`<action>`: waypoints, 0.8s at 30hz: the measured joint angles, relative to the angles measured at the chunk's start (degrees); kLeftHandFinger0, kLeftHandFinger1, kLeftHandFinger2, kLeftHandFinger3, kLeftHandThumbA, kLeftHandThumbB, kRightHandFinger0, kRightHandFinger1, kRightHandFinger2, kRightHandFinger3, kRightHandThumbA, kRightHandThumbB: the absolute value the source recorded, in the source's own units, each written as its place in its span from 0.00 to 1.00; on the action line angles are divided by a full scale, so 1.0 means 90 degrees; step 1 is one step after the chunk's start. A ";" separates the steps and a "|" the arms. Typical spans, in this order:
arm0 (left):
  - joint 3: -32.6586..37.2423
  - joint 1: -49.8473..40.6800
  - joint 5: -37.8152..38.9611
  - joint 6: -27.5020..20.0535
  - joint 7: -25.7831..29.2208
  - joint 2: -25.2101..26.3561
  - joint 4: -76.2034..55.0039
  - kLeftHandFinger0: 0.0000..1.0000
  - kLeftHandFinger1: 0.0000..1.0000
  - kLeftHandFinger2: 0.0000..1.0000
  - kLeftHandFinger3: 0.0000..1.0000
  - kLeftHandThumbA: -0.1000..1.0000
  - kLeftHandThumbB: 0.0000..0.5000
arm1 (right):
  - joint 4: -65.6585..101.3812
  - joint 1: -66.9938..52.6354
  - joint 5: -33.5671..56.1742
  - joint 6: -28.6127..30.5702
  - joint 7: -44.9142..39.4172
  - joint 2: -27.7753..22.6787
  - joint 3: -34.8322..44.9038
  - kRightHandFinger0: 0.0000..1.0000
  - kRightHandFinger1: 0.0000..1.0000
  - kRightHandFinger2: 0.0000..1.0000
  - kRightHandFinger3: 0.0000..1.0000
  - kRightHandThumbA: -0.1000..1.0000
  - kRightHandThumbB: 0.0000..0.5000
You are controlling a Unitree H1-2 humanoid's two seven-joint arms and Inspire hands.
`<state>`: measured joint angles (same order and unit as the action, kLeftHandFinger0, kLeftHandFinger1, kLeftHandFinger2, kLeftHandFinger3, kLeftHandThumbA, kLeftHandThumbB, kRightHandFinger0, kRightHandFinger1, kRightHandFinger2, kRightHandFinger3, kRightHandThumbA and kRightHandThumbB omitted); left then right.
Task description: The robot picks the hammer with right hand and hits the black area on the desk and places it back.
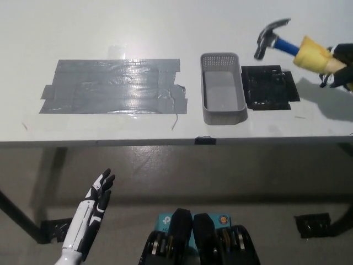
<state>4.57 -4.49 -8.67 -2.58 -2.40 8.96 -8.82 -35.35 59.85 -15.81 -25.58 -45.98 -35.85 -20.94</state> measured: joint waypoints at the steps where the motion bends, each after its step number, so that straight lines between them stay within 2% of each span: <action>1: 0.0000 0.0001 0.0001 -0.0001 -0.0001 0.0000 0.0000 1.00 1.00 1.00 1.00 1.00 0.01 | -0.0007 -0.0027 -0.0008 0.0008 -0.0010 0.0000 -0.0013 0.12 0.61 0.93 0.89 0.00 0.27; 3: 0.0000 0.0001 0.0007 -0.0006 -0.0007 0.0002 0.0000 1.00 1.00 1.00 1.00 1.00 0.01 | -0.0036 -0.0099 -0.0031 0.0053 -0.0010 -0.0008 -0.0021 0.13 0.60 0.90 0.78 0.00 0.31; 7: 0.0000 -0.0009 0.0022 -0.0018 -0.0042 0.0004 0.0000 1.00 1.00 1.00 1.00 1.00 0.00 | -0.0151 -0.0293 -0.0094 0.0377 -0.0008 -0.0051 -0.0123 0.16 0.62 0.91 0.80 0.00 0.32; 8: 0.0000 -0.0009 0.0024 -0.0018 -0.0046 0.0004 0.0000 1.00 1.00 1.00 1.00 1.00 0.00 | -0.0166 -0.0322 -0.0101 0.0416 -0.0008 -0.0050 -0.0141 0.21 0.64 0.91 0.78 0.00 0.34; 10: 0.0000 -0.0009 0.0031 -0.0025 -0.0059 0.0003 0.0001 1.00 1.00 1.00 1.00 1.00 0.00 | -0.0225 -0.0411 -0.0129 0.0526 -0.0006 -0.0049 -0.0204 0.23 0.65 0.90 0.77 0.00 0.33; 14: -0.0003 -0.0032 0.0035 -0.0038 -0.0075 0.0003 0.0001 1.00 1.00 1.00 1.00 1.00 0.00 | -0.0232 -0.0481 -0.0244 0.0646 -0.0004 -0.0036 -0.0325 0.19 0.63 0.91 0.79 0.00 0.28; 16: -0.0006 -0.0040 0.0035 -0.0043 -0.0078 0.0003 0.0001 1.00 1.00 1.00 1.00 1.00 0.00 | -0.0244 -0.0468 -0.0282 0.0702 -0.0004 -0.0033 -0.0342 0.09 0.56 0.87 0.76 0.00 0.28; 18: -0.0008 -0.0051 0.0034 -0.0049 -0.0080 0.0003 0.0001 1.00 1.00 1.00 1.00 1.00 0.00 | -0.0273 -0.0462 -0.0304 0.0734 -0.0004 -0.0016 -0.0344 0.05 0.54 0.87 0.74 0.00 0.28; 21: -0.0009 -0.0057 0.0034 -0.0063 -0.0082 0.0003 0.0002 1.00 1.00 1.00 1.00 1.00 0.00 | -0.0298 -0.0457 -0.0329 0.0749 -0.0004 0.0006 -0.0343 0.06 0.57 0.90 0.75 0.00 0.30; 22: -0.0009 -0.0058 0.0034 -0.0066 -0.0083 0.0003 0.0002 1.00 1.00 1.00 1.00 1.00 0.00 | -0.0292 -0.0457 -0.0342 0.0748 -0.0003 0.0016 -0.0343 0.08 0.58 0.90 0.73 0.00 0.33; 23: -0.0011 -0.0057 0.0034 -0.0068 -0.0086 0.0003 0.0002 1.00 1.00 1.00 1.00 1.00 0.00 | -0.0294 -0.0455 -0.0357 0.0746 0.0005 0.0027 -0.0337 0.11 0.61 0.93 0.76 0.00 0.33; 24: -0.0012 -0.0058 0.0033 -0.0069 -0.0090 0.0003 0.0002 1.00 1.00 1.00 1.00 1.00 0.00 | -0.0294 -0.0455 -0.0365 0.0740 0.0008 0.0042 -0.0319 0.13 0.63 0.94 0.85 0.00 0.29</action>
<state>4.46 -5.01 -8.37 -3.20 -3.21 8.98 -8.81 -37.99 55.76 -19.09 -18.92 -45.90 -35.47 -23.80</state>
